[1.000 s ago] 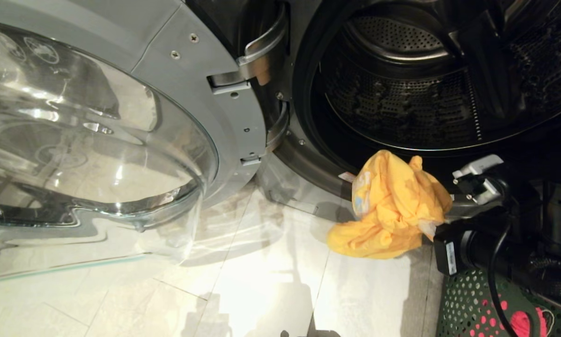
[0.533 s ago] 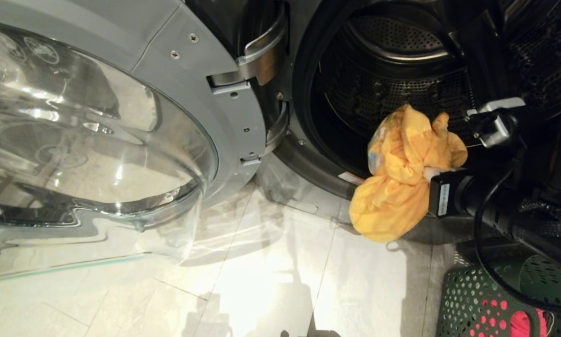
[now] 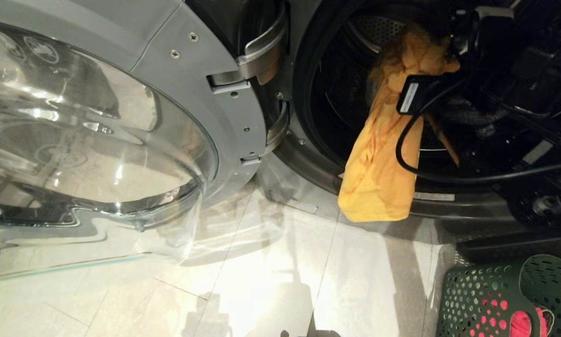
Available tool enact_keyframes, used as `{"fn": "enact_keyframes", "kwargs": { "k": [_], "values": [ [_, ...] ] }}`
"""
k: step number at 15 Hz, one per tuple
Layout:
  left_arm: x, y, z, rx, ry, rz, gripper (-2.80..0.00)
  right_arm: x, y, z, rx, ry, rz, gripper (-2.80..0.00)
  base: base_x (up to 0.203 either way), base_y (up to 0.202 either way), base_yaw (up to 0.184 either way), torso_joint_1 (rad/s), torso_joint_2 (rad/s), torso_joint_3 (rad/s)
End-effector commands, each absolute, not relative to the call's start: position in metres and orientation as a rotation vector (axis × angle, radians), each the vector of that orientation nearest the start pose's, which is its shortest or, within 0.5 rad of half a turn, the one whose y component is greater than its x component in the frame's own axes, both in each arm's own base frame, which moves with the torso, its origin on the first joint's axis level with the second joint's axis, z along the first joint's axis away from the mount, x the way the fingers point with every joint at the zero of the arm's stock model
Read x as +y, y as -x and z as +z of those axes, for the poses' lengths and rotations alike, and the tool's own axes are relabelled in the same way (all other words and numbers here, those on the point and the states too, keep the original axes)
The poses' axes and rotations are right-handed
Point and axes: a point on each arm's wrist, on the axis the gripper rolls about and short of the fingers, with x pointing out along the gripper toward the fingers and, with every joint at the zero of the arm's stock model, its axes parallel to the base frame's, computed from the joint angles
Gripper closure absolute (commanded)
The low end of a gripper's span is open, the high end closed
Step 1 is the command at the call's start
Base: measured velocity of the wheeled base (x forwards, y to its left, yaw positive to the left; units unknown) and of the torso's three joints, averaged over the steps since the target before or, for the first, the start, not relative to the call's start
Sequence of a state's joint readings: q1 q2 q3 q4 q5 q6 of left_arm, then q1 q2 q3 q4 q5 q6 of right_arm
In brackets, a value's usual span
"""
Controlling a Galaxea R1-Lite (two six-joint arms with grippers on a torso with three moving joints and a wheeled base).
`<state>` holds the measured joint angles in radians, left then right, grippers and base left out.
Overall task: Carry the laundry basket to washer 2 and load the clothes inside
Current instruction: Place the clothes into the washing machine
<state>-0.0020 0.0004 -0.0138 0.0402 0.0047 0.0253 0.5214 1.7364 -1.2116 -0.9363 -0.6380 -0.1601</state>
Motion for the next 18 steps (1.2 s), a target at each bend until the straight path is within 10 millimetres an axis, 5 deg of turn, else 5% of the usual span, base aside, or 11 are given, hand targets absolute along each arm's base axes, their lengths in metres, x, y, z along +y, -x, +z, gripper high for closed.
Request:
{"fn": "enact_keyframes", "kwargs": {
  "k": [1, 6, 11, 18],
  "values": [
    [0.000, 0.024, 0.075, 0.026, -0.025, 0.003, 0.00, 0.149, -0.318, 0.321, -0.387, -0.061, -0.211, 0.00, 0.000, 0.000, 0.000, 0.000, 0.00, 0.000],
    [0.000, 0.024, 0.075, 0.026, -0.026, 0.001, 0.00, 0.123, -0.320, 0.355, -0.539, -0.053, -0.317, 0.00, 0.000, 0.000, 0.000, 0.000, 0.00, 0.000],
    [0.000, 0.024, 0.075, 0.026, -0.028, 0.000, 0.00, 0.119, -0.312, 0.380, -0.617, -0.062, -0.333, 0.00, 0.000, 0.000, 0.000, 0.000, 0.00, 0.000],
    [0.000, 0.024, 0.075, 0.026, -0.025, 0.000, 0.00, 0.119, -0.313, 0.382, -0.625, -0.046, -0.322, 0.00, 0.000, 0.000, 0.000, 0.000, 0.00, 0.000]
  ]
}}
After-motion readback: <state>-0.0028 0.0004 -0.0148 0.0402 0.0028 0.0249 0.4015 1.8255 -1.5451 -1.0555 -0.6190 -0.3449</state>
